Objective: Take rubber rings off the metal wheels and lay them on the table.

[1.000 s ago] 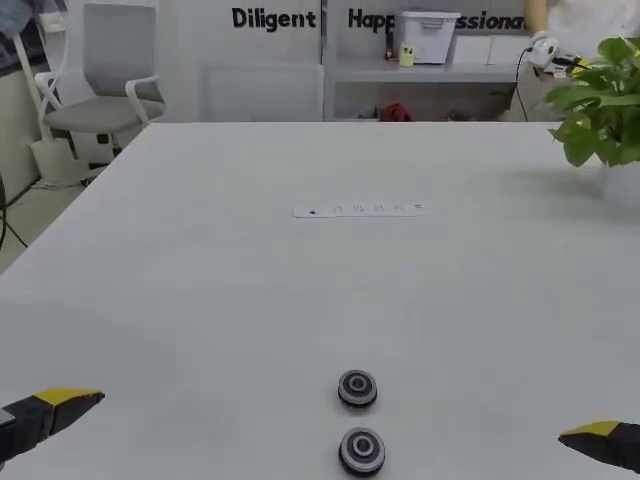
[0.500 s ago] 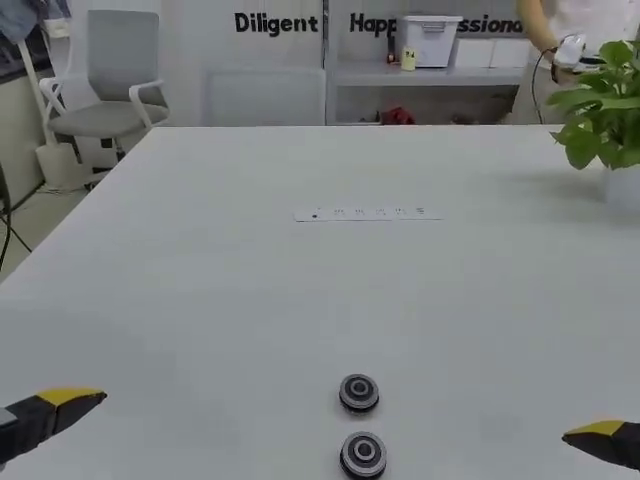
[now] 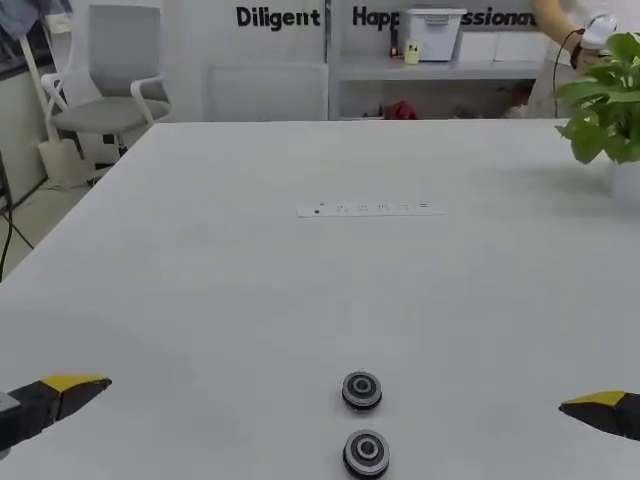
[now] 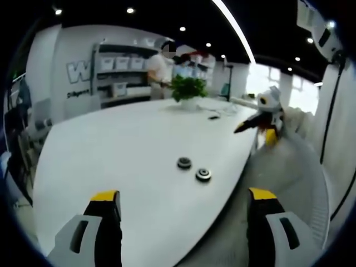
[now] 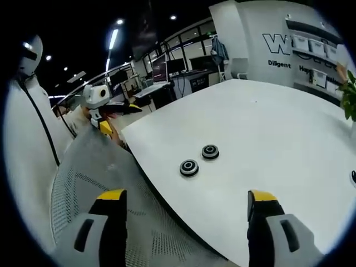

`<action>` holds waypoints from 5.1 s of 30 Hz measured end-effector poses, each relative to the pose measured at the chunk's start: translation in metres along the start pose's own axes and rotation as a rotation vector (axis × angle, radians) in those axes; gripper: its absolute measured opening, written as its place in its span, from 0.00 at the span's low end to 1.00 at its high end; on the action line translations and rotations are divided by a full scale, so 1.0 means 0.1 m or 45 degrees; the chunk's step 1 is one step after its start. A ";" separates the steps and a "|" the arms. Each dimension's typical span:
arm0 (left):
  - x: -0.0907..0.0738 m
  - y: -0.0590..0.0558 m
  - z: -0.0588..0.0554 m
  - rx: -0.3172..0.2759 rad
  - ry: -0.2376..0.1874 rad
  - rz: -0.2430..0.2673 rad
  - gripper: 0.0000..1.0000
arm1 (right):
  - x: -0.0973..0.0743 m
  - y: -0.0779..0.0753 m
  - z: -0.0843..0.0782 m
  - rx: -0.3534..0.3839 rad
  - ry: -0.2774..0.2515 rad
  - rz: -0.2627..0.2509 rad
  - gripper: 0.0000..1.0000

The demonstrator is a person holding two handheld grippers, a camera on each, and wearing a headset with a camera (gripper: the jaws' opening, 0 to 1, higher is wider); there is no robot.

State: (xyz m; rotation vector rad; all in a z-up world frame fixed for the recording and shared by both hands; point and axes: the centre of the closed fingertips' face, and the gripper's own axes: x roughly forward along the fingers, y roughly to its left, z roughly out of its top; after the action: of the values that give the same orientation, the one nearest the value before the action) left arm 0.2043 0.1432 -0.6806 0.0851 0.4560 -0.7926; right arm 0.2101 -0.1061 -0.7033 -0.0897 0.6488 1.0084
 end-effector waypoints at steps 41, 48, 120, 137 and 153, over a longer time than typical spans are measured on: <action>0.29 -0.05 0.71 0.267 -0.069 -0.114 0.92 | 0.12 -0.17 0.72 -0.169 -0.090 0.047 0.85; 0.43 -0.07 0.86 0.320 -0.084 -0.167 0.91 | 0.17 -0.15 0.85 -0.200 -0.117 0.070 0.85; 1.63 -0.42 0.15 0.419 -0.047 -0.425 0.52 | 1.27 0.03 0.03 -0.294 0.032 0.408 0.42; 1.75 -0.49 -0.11 0.415 0.017 -0.456 0.37 | 1.36 -0.06 -0.12 -0.299 0.077 0.351 0.29; 1.86 -0.61 -0.31 0.469 0.064 -0.497 0.26 | 1.39 -0.13 -0.17 -0.299 0.082 0.325 0.22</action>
State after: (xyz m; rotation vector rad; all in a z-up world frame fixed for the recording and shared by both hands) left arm 0.2640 -0.0169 -0.7817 0.3667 0.3735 -1.2560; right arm 0.2632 -0.0136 -0.7955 -0.2510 0.6085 1.3313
